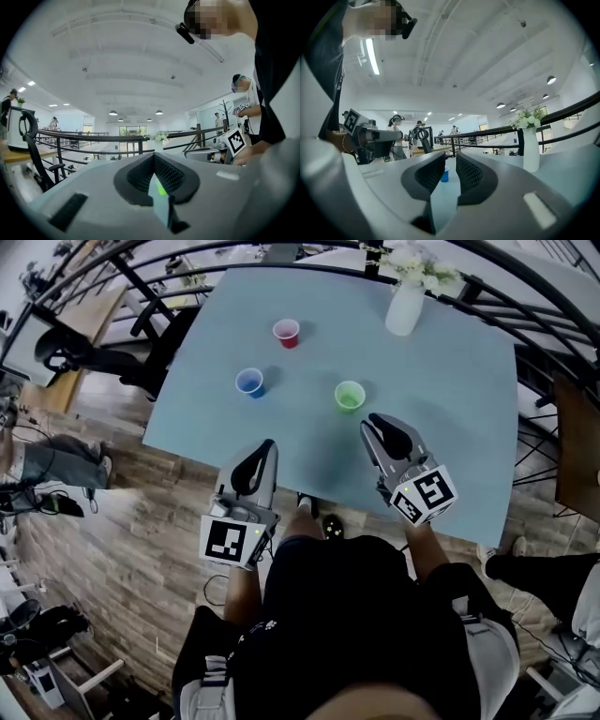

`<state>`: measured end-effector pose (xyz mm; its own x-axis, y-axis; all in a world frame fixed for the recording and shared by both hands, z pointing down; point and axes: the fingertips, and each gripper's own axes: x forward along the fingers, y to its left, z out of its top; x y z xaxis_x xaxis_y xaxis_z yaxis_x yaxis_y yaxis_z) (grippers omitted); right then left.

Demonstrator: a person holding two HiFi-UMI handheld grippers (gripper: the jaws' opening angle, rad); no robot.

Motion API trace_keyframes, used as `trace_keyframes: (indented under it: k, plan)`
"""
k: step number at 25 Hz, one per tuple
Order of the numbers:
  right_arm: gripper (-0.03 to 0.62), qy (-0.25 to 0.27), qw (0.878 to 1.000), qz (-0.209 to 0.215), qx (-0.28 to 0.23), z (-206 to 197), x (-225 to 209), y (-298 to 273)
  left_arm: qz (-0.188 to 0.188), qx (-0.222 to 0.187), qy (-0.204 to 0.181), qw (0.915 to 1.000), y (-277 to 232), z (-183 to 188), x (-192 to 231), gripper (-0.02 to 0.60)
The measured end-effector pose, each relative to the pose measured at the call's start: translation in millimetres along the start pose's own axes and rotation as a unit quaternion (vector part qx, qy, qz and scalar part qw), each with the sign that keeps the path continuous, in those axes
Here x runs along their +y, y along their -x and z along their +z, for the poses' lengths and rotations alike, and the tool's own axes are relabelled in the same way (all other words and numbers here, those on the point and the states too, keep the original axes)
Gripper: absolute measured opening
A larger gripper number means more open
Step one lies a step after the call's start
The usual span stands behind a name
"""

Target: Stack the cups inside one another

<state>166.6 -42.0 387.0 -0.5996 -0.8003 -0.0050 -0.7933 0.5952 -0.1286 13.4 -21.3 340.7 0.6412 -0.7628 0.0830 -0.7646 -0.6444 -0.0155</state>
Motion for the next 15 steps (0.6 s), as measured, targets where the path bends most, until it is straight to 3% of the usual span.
trace_keyframes:
  k: [15]
  plan:
    - [0.187,0.005,0.996,-0.053,0.069,-50,-42,-54,-0.012,0.035,0.012,0.9993,-36,-22,56,-0.008]
